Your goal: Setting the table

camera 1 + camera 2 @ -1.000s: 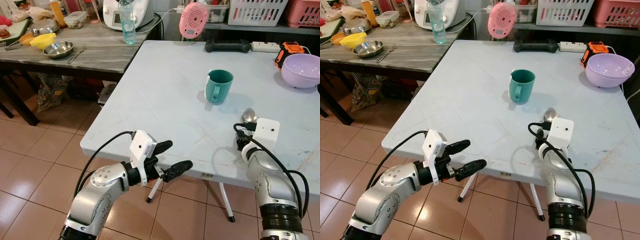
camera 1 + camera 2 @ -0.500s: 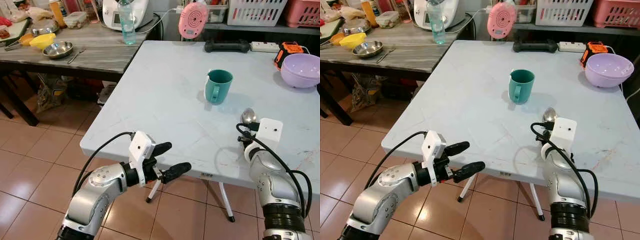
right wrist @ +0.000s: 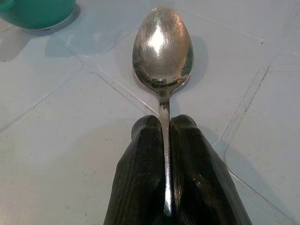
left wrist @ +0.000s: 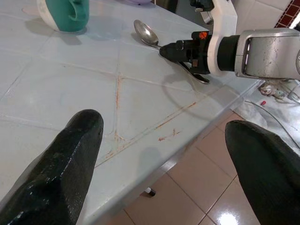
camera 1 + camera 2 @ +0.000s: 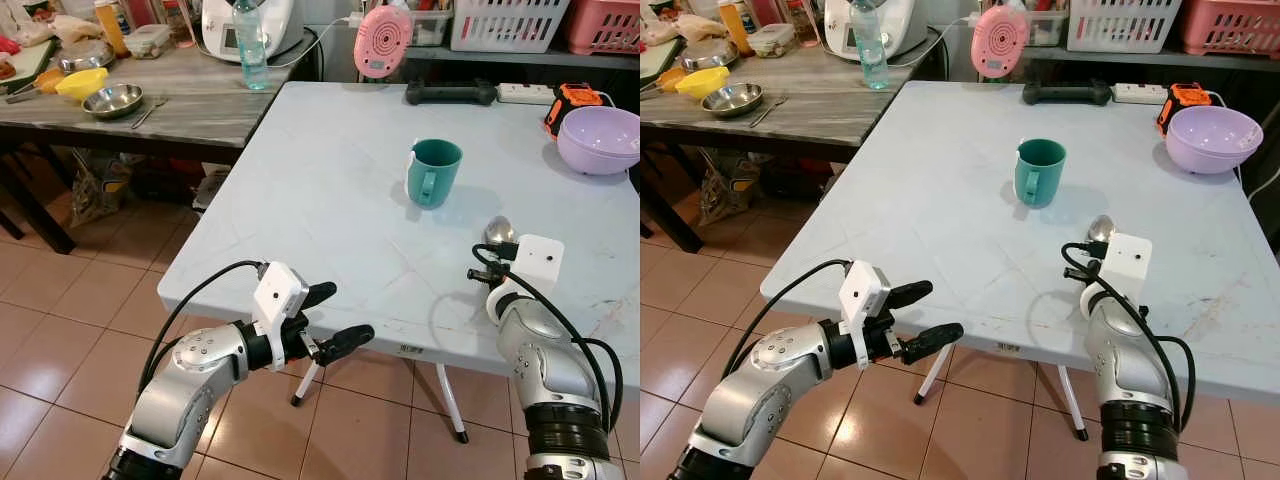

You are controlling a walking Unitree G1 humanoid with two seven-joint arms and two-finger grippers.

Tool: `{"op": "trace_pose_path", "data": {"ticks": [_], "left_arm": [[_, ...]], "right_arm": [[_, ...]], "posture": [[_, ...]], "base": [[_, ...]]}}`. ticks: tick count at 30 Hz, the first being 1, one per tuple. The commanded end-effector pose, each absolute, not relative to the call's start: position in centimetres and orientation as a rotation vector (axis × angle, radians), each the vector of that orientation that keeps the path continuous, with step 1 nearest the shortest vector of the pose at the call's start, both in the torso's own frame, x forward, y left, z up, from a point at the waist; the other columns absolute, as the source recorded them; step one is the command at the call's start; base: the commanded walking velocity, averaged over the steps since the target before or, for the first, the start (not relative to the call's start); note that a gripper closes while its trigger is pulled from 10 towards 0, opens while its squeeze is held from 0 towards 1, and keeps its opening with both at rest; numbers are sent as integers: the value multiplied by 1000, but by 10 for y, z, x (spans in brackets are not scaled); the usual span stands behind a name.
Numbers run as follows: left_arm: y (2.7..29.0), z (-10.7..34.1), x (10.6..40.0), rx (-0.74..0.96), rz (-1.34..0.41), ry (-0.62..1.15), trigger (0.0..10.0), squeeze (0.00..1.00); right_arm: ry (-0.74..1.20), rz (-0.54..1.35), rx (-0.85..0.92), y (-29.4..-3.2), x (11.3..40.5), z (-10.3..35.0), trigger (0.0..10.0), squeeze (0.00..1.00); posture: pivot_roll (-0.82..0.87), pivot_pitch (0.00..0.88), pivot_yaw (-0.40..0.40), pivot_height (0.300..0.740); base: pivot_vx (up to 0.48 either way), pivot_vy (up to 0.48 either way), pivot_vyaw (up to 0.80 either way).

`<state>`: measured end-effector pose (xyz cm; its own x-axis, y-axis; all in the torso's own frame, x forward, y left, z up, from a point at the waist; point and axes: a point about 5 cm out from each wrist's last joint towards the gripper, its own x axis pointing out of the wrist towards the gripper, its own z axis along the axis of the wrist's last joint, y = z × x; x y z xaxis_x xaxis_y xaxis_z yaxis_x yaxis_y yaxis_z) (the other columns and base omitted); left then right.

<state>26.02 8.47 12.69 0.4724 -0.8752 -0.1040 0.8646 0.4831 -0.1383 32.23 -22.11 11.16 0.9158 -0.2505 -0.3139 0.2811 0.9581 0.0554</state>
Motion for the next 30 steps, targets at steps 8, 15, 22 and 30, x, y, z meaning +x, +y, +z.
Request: {"op": "trace_pose_path", "data": {"ticks": [8, 15, 22, 30], "left_arm": [[86, 126, 261, -29, -1075, 168, 10000, 0], [88, 128, 267, -24, -1014, 131, 10000, 0], [106, 140, 291, -67, -784, 55, 10000, 0], [123, 141, 302, -51, -634, 12, 10000, 0]], "right_arm": [[415, -273, 160, -218, 314, 90, 0, 0], [356, -248, 101, -215, 309, 99, 0, 0], [215, -256, 57, -217, 300, 123, 0, 0], [46, -264, 1, -213, 283, 147, 0, 0]], "posture": [[-74, 87, 75, 740], [-72, 82, 73, 740], [-73, 70, 73, 740], [-80, 66, 72, 740]], "base": [[0, 0, 0], [0, 0, 0], [0, 0, 0], [0, 0, 0]]}}
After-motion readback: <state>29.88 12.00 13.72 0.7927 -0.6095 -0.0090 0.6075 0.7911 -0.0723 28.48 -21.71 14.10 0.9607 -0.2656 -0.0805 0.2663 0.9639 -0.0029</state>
